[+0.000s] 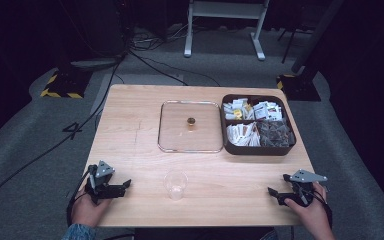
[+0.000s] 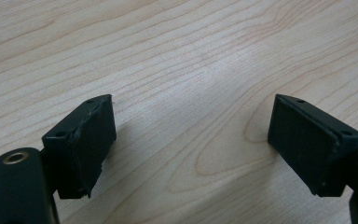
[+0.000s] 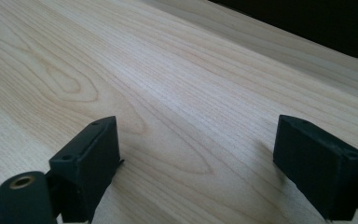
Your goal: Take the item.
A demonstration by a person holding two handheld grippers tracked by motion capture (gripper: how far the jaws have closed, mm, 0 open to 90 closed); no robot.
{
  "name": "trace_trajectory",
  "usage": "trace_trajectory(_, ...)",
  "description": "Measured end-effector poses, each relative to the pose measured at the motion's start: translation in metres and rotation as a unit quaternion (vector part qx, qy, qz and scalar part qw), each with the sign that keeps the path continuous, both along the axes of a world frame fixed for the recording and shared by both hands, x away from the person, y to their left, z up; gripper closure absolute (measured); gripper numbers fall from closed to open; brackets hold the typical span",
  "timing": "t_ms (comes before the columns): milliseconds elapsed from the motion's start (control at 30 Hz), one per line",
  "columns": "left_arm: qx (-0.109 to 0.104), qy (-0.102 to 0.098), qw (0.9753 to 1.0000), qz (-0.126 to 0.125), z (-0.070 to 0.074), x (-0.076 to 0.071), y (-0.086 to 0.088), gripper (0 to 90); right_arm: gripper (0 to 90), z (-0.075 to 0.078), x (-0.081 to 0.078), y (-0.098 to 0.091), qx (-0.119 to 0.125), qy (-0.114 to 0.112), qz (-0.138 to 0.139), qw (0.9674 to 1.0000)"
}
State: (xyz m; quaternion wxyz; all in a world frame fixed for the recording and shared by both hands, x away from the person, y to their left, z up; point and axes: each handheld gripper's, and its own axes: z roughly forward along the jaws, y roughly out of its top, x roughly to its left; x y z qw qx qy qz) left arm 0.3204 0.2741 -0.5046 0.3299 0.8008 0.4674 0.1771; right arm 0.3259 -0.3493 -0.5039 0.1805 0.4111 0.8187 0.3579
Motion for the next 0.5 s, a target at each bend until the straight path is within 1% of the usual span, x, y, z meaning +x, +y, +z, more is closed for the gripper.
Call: trace_trajectory(500, 0.000, 0.001, 1.0000, -0.003, -0.0001, -0.0012, 0.0003, 15.6, 14.3, 0.0001, 0.0002, 0.0001, -0.001, 0.001, 0.000, 1.0000)
